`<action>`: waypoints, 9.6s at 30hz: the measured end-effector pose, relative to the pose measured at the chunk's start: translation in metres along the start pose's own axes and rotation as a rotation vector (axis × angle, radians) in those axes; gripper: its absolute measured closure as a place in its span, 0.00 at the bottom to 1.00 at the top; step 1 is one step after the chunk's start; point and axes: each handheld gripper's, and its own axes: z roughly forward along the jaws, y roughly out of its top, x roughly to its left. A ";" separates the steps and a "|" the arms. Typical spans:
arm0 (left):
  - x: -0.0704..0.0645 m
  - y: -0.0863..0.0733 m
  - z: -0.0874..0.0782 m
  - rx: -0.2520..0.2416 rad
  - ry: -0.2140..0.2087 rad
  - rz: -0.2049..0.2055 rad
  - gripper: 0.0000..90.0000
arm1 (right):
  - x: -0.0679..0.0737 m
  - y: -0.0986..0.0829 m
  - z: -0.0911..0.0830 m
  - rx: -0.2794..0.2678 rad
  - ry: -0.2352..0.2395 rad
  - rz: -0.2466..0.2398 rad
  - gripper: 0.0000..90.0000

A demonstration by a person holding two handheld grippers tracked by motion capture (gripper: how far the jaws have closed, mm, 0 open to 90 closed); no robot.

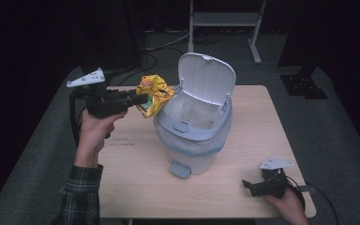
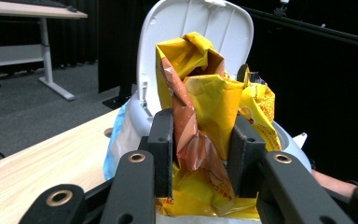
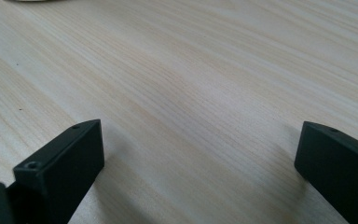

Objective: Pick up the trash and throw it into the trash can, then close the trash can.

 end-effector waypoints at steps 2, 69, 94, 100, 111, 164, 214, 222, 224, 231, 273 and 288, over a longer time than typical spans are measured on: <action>-0.002 0.002 0.004 0.002 -0.008 0.004 0.74 | 0.000 0.000 0.000 0.000 0.000 0.000 0.00; -0.020 0.002 0.099 0.093 -0.055 0.065 0.56 | 0.000 0.000 0.000 0.001 0.004 -0.005 0.00; -0.019 0.044 0.086 0.059 -0.057 0.071 1.00 | 0.000 0.000 0.000 0.001 0.004 -0.005 0.00; -0.017 0.060 0.086 0.039 -0.057 0.080 1.00 | 0.000 0.000 0.000 0.001 0.004 -0.005 0.00; -0.010 0.092 0.101 0.017 -0.071 0.092 1.00 | 0.000 0.000 0.000 0.000 0.004 -0.005 0.00; -0.011 0.095 0.110 0.085 -0.056 0.112 1.00 | 0.000 -0.001 -0.001 0.001 0.005 -0.003 0.00; -0.050 -0.007 0.072 0.127 -0.107 0.115 1.00 | 0.001 -0.001 -0.001 0.002 0.004 -0.002 0.00; -0.054 -0.021 0.075 0.144 -0.101 0.117 1.00 | 0.001 -0.001 -0.001 0.002 0.004 -0.003 0.00; -0.054 -0.023 0.076 0.154 -0.098 0.120 1.00 | 0.000 -0.001 -0.001 0.001 0.005 -0.003 0.00; -0.056 -0.022 0.077 0.161 -0.084 0.131 1.00 | 0.001 -0.001 -0.001 0.002 0.004 -0.001 0.00; -0.059 -0.031 0.036 0.125 -0.015 0.138 0.36 | 0.001 0.000 -0.001 0.002 0.001 0.002 0.00; -0.053 -0.059 0.009 0.119 0.102 0.151 0.09 | 0.001 0.000 -0.001 0.003 0.001 0.001 0.00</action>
